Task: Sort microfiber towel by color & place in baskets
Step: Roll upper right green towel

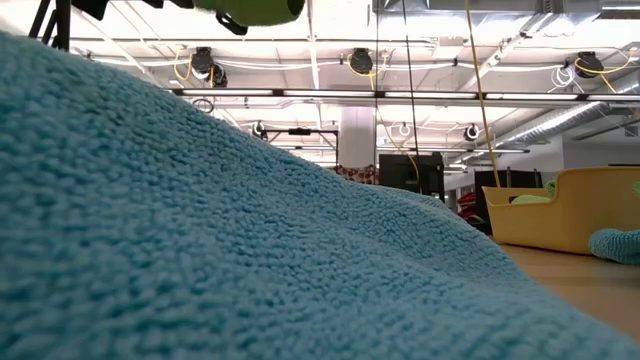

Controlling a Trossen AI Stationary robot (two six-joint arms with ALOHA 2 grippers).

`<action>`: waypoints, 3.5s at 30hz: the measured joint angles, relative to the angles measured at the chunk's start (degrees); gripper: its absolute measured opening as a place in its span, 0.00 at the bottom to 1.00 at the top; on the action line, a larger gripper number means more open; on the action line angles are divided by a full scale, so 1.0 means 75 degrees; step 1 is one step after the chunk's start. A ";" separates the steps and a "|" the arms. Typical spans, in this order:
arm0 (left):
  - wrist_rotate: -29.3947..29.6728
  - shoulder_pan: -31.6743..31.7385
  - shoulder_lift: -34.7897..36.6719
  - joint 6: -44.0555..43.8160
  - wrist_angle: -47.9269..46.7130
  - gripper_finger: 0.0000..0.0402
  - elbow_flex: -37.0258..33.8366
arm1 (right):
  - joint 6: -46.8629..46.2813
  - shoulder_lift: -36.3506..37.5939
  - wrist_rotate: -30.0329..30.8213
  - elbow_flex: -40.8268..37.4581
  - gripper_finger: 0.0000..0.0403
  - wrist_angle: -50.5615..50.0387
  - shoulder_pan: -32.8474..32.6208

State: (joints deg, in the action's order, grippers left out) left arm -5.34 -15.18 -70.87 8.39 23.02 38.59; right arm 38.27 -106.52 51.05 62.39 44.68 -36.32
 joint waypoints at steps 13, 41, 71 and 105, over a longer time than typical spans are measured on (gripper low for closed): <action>0.0000 0.0000 0.0000 -0.0015 0.0009 0.05 0.0000 | -0.0937 0.0006 -0.0050 0.0003 0.05 0.0139 0.0064; 0.0003 -0.0095 0.0000 0.0198 0.0009 0.05 0.0000 | -0.0997 0.0009 0.1114 0.0003 0.77 0.0947 0.0020; 0.0012 -0.0489 -0.0055 0.1142 0.0237 0.05 -0.0003 | -0.2230 0.0012 0.0294 0.0003 0.73 0.0847 0.0256; 0.1596 -0.0746 0.0235 0.0129 -0.0553 0.61 -0.0003 | -0.1956 0.1489 0.2561 0.0001 0.00 -0.1237 -0.0998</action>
State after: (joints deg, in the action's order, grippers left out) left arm 6.62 -20.78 -69.11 9.35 18.88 38.57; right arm 23.59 -95.35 70.26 62.40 35.40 -43.80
